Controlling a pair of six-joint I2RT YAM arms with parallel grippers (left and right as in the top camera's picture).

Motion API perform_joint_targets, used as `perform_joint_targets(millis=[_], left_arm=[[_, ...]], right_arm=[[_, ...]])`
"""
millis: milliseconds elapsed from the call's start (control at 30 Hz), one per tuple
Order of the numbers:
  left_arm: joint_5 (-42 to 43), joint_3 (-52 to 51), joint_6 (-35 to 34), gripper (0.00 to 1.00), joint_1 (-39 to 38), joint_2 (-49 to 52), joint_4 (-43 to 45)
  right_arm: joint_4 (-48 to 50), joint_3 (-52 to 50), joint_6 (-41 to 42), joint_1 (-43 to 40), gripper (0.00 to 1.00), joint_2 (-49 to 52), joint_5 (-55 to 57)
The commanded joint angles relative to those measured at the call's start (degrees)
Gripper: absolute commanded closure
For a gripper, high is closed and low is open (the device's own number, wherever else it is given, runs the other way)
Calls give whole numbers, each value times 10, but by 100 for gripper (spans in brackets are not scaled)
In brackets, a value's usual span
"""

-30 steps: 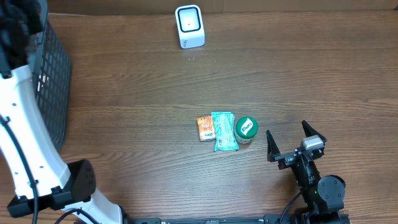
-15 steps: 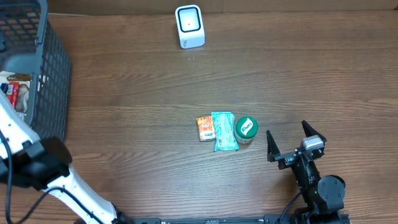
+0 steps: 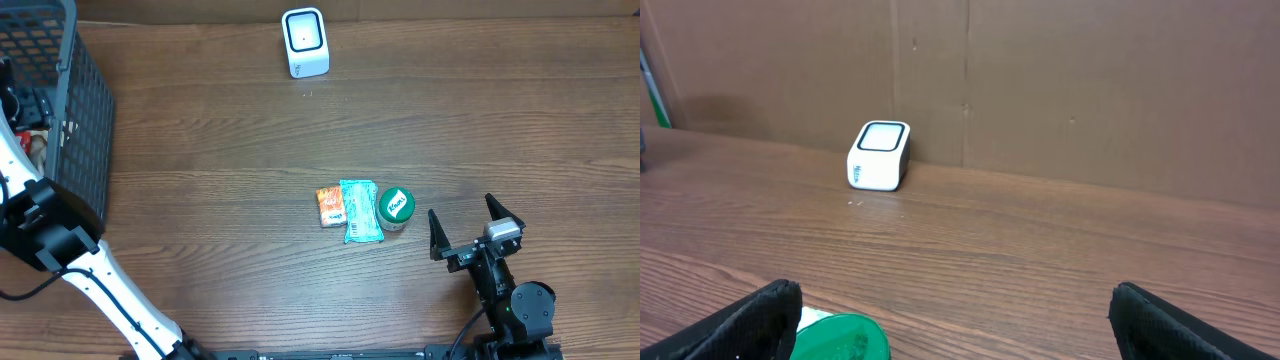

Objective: Scan the item barcode
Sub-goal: 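Grasp the brown-and-clear Pantree bag in the basket with the left gripper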

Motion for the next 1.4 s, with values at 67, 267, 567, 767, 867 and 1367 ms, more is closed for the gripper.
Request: perform_joint_targets(millis=[67,267,567,767,867,1367], left_arm=[[30,7,65,11,28,48,0],[45,7,115,10,40,64,9],[69,7,152,9,39,61,-9],[17,7,143,6,35,34,-9],[13,7,144,0,37,27,-5],[2,8,156,1,39,22,9]], right_arm=[[3,-6,0,-1,0,-4,1],[3,-6,0,-1,0,-4,1],[3,-6,0,-1,0,-4,1],[3,-6,0,-1,0,-4,1],[3,-6,0,-1,0,-4,1],[3,-6,0,-1,0,-4,1]])
